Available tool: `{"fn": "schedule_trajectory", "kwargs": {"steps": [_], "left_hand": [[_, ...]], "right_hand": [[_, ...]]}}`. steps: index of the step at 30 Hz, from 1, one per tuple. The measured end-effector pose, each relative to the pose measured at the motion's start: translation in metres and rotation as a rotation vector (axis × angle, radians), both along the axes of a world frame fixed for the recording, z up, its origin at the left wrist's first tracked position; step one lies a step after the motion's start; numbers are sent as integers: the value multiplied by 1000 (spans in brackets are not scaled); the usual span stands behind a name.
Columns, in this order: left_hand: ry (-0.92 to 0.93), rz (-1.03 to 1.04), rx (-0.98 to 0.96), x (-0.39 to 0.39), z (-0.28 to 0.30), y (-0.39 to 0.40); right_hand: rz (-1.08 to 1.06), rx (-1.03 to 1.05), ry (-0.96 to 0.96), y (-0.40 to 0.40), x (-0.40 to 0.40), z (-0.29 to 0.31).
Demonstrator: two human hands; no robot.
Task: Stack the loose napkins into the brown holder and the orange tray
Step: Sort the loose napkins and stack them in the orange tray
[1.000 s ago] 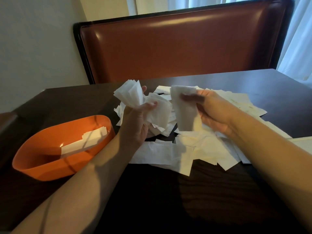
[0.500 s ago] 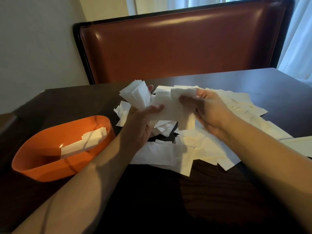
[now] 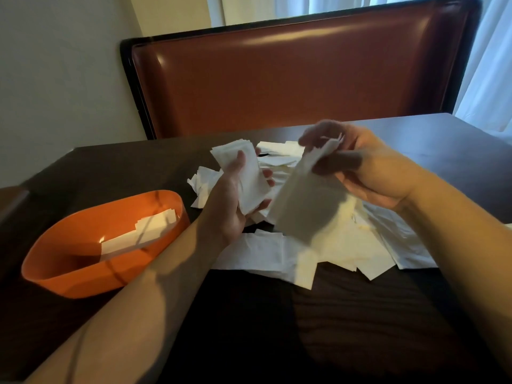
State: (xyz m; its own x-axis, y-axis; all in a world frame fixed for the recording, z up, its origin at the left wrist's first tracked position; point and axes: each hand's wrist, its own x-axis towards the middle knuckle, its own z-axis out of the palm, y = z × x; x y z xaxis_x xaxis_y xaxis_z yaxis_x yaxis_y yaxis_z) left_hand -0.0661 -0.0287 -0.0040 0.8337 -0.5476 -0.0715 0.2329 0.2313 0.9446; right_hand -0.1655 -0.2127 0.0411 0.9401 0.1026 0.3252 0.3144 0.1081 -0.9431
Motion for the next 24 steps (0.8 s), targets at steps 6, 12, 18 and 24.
{"fn": "schedule_trajectory", "kwargs": {"steps": [6, 12, 18, 24], "left_hand": [[106, -194, 170, 0, -3, 0], [221, -292, 251, 3, -9, -2], [88, -456, 247, -5, -3, 4], [94, -510, 244, -3, -4, 1]], "right_hand": [[-284, -728, -163, 2, 2, -6], [-411, -836, -370, 9, 2, -4], [-398, -964, -363, 24, 5, -6], [-510, -919, -398, 21, 11, -13]]}}
